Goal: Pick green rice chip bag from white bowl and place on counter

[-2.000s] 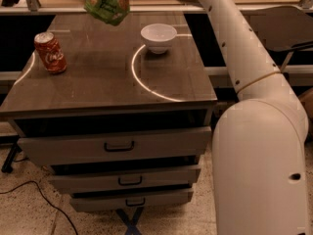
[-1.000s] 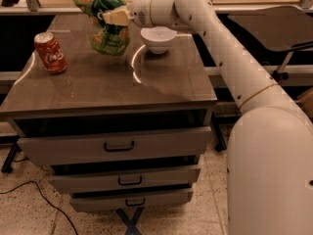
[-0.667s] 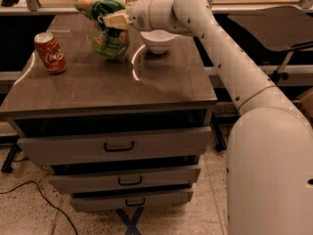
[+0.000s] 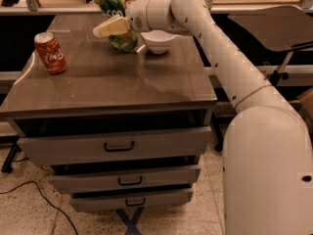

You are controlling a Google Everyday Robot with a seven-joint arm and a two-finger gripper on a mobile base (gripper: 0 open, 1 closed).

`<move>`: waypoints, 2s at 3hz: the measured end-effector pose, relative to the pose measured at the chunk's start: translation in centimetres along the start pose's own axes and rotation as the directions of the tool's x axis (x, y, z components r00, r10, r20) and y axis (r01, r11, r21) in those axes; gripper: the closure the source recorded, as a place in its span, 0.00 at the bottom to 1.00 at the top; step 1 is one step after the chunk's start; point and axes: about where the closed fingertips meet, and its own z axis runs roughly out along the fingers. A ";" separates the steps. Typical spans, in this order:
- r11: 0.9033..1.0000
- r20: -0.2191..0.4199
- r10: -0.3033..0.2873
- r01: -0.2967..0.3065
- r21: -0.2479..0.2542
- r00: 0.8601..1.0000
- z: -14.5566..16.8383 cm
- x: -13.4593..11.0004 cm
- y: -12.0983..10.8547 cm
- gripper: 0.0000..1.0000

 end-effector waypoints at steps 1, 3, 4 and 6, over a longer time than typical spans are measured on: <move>1.000 -0.001 0.000 0.000 0.005 1.000 -0.4 -0.1 -0.1 0.00; 0.999 0.014 -0.043 0.043 0.021 0.999 -2.0 -2.3 -1.4 0.00; 0.985 -0.016 -0.096 0.097 0.142 0.995 -5.9 -3.5 -5.5 0.00; 0.808 0.020 -0.140 0.103 0.580 0.990 -22.0 -7.8 -17.6 0.00</move>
Offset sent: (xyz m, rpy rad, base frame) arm 0.0120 -0.0354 0.0418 0.0434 -0.0413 -0.0462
